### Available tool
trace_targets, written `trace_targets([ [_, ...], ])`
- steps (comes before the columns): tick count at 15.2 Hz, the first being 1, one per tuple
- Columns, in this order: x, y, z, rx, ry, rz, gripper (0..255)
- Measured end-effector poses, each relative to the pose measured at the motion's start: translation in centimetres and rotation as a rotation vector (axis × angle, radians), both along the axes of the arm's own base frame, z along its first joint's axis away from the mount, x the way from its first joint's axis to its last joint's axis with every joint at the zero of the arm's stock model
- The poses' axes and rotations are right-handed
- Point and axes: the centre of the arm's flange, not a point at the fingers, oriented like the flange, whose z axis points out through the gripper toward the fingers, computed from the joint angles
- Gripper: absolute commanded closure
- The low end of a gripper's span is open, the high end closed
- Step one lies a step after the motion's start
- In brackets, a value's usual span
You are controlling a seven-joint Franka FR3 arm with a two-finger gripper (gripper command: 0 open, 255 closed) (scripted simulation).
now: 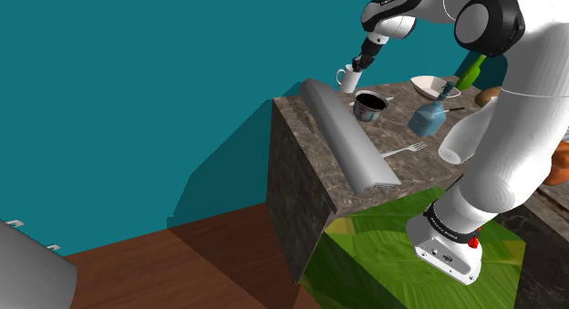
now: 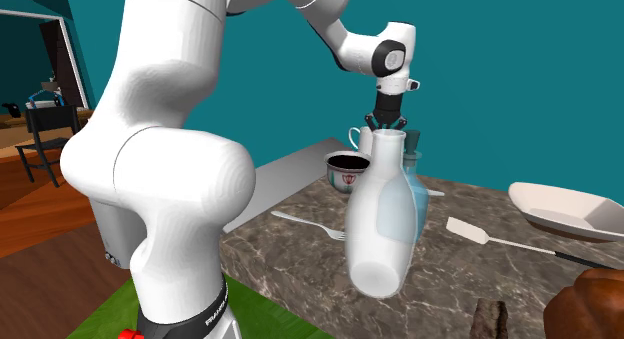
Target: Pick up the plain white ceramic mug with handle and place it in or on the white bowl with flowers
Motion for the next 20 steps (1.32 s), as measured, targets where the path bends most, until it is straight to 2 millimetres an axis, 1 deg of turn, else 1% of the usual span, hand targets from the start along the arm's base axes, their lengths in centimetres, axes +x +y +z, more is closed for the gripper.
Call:
trace_targets([
  [15,0.1,0.1,7.9,0.0,0.0,0.0,255],
  [18,-0.1,0.2,9.5,0.0,0.0,0.0,255],
  [20,0.1,0.0,10.5,0.0,0.0,0.0,255],
])
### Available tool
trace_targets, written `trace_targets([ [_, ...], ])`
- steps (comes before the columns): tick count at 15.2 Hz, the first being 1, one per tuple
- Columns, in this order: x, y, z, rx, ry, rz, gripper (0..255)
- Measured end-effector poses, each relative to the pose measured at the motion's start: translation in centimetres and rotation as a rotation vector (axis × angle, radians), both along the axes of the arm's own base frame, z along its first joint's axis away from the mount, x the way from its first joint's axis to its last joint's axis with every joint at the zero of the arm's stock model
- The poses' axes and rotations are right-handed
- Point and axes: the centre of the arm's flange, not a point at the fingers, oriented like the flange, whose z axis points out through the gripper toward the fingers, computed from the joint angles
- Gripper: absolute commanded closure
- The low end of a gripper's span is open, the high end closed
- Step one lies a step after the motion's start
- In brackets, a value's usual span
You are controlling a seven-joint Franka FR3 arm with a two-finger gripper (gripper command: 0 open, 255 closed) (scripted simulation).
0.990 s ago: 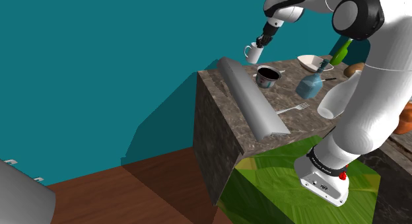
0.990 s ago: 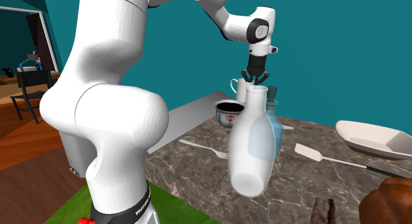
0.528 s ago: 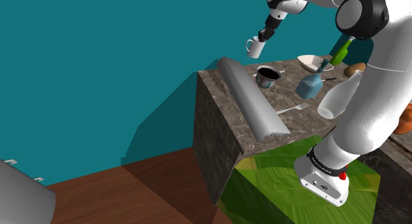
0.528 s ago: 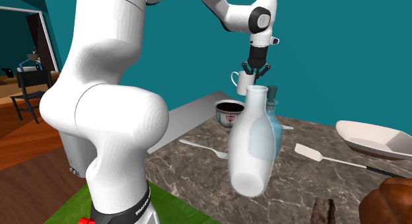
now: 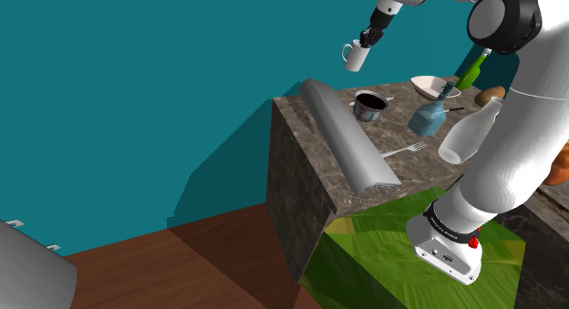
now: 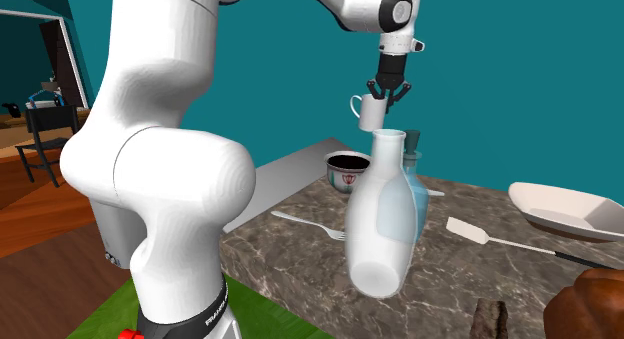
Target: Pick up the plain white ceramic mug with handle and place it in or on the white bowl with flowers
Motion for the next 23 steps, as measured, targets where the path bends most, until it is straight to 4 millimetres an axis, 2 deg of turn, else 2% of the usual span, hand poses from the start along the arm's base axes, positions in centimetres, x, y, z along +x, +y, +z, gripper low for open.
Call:
trace_targets([
  [4,-0.1,-0.1,2.0,0.0,0.0,0.0,255],
  [6,-1.1,0.8,2.6,0.0,0.0,-0.001,255],
  [17,-13.1,8.5,4.6,0.001,0.0,0.0,255],
  [19,-14.0,8.9,4.1,0.0,0.0,0.0,255],
  [23,-14.3,9.1,2.1,0.0,0.001,0.0,255],
])
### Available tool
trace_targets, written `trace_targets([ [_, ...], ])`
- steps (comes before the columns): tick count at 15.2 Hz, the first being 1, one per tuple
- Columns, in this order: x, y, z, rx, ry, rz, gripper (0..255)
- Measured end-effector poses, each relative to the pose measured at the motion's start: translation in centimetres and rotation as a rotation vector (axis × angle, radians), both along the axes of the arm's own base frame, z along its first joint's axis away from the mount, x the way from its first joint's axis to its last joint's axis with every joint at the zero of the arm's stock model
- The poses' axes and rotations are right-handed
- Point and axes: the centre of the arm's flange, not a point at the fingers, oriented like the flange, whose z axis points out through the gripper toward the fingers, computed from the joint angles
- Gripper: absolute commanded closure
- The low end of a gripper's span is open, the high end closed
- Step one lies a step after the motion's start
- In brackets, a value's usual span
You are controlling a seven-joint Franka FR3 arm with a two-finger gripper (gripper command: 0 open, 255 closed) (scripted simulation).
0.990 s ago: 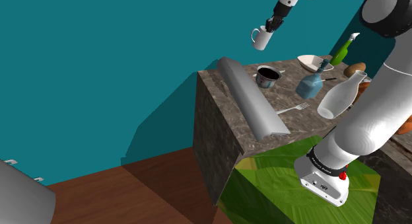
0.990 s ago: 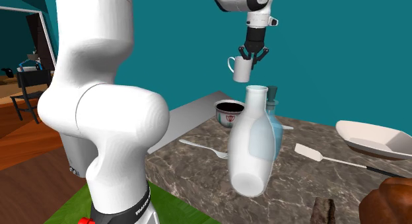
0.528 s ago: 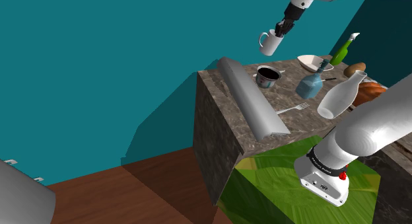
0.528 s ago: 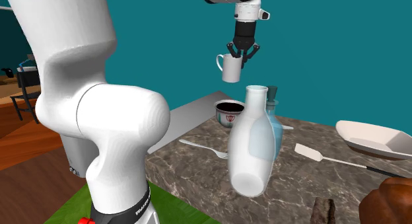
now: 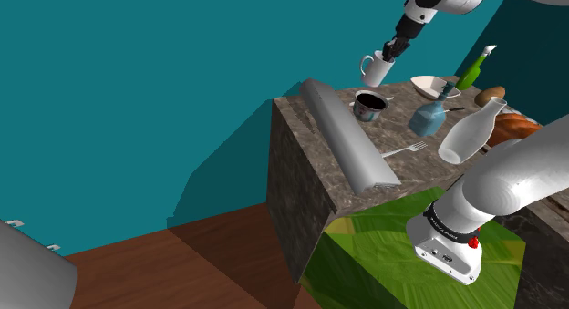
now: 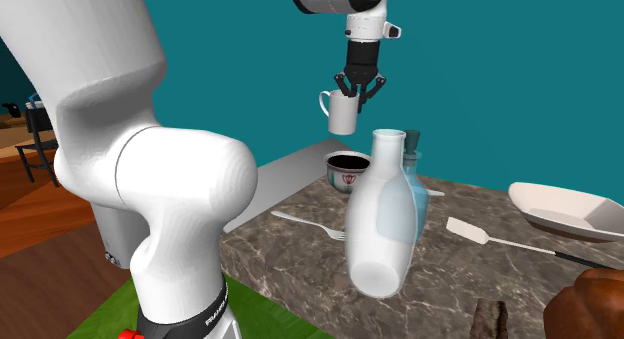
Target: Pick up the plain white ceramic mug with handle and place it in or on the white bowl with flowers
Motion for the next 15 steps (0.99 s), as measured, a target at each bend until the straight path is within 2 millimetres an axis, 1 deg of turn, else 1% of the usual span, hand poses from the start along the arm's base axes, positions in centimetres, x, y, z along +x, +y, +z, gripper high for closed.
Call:
trace_targets([
  [11,0.0,0.1,-5.8,0.0,0.0,0.0,255],
  [13,-0.1,0.0,-6.5,0.0,0.0,0.0,255],
  [15,-0.1,0.0,-6.7,0.0,0.0,0.0,255],
])
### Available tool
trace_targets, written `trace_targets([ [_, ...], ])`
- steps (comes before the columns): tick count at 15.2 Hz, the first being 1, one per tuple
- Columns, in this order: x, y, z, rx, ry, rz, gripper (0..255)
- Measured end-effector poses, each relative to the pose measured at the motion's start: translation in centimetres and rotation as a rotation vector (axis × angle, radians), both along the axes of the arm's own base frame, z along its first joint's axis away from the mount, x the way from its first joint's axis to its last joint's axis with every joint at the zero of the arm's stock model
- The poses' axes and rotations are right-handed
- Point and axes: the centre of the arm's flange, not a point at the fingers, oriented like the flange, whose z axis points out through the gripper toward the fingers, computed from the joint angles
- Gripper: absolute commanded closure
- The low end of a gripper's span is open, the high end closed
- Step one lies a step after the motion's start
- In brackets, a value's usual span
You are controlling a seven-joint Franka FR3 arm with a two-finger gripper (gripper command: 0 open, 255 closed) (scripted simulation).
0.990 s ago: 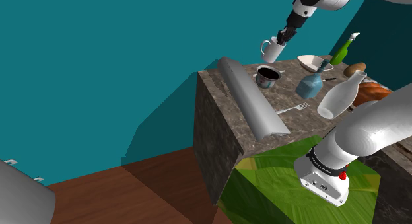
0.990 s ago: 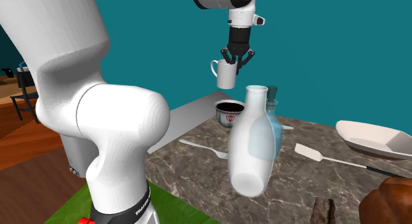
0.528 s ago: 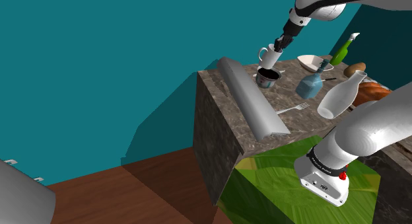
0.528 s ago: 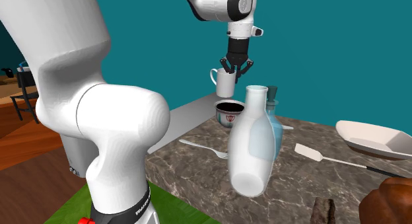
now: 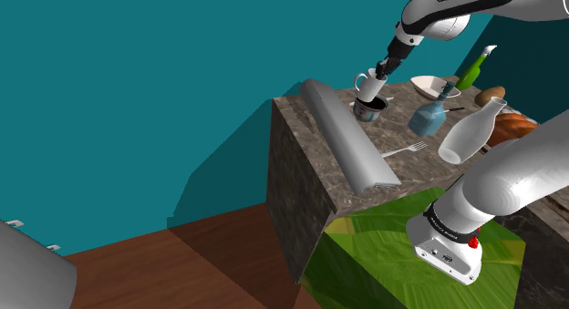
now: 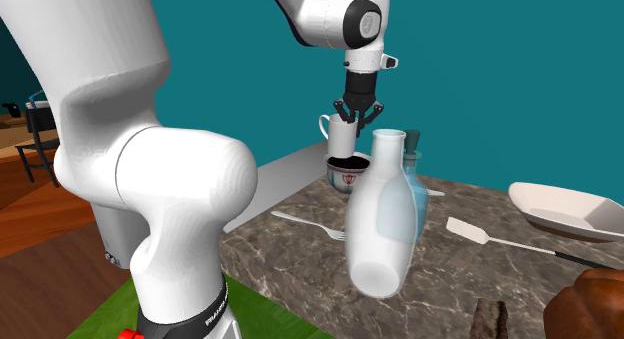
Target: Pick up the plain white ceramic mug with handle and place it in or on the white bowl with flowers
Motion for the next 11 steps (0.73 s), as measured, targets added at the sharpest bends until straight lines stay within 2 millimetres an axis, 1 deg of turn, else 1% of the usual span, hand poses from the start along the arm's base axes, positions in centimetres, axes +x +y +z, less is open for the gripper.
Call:
trace_targets([
  [3,0.01,-0.01,-0.05,0.0,0.0,0.0,255],
  [4,0.01,-0.01,-0.05,0.0,0.0,0.0,0],
  [10,0.01,-0.01,-0.05,0.0,0.0,0.0,0],
  [11,-0.1,0.02,0.53,0.0,-0.001,0.0,0],
])
